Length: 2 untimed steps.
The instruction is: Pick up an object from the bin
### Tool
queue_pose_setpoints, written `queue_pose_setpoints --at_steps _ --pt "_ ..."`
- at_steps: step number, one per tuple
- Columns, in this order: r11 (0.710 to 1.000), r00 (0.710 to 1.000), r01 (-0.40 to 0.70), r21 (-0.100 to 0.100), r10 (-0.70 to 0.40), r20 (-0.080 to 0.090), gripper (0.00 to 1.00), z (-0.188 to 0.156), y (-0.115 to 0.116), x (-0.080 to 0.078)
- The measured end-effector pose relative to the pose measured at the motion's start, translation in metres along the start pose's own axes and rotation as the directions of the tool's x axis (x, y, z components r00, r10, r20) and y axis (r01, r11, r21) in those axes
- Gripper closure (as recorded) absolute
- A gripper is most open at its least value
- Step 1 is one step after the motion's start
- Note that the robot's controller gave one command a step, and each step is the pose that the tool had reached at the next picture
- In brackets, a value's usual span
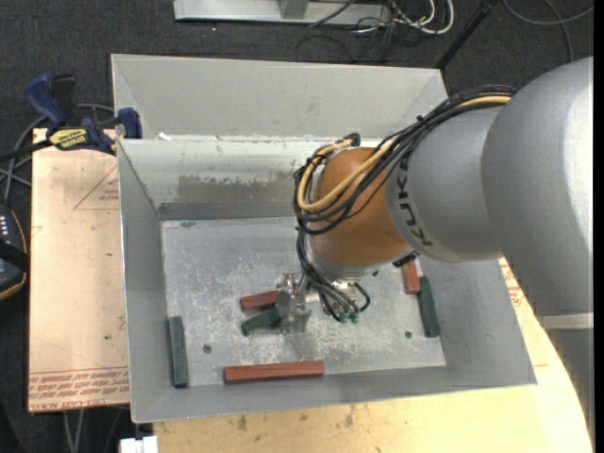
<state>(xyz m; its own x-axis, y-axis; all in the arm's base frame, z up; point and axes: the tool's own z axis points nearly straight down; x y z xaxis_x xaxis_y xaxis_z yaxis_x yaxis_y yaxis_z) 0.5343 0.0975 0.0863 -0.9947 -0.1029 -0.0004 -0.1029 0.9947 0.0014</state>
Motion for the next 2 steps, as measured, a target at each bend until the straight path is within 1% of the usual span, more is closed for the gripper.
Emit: queue_pose_setpoints --at_steps 1,2 --pt "1.0 1.0 0.0 0.0 0.0 0.0 0.0 0.0 0.0 0.0" --pt "0.969 0.969 0.247 0.0 -0.247 0.004 0.0 0.016 0.03 -0.043"
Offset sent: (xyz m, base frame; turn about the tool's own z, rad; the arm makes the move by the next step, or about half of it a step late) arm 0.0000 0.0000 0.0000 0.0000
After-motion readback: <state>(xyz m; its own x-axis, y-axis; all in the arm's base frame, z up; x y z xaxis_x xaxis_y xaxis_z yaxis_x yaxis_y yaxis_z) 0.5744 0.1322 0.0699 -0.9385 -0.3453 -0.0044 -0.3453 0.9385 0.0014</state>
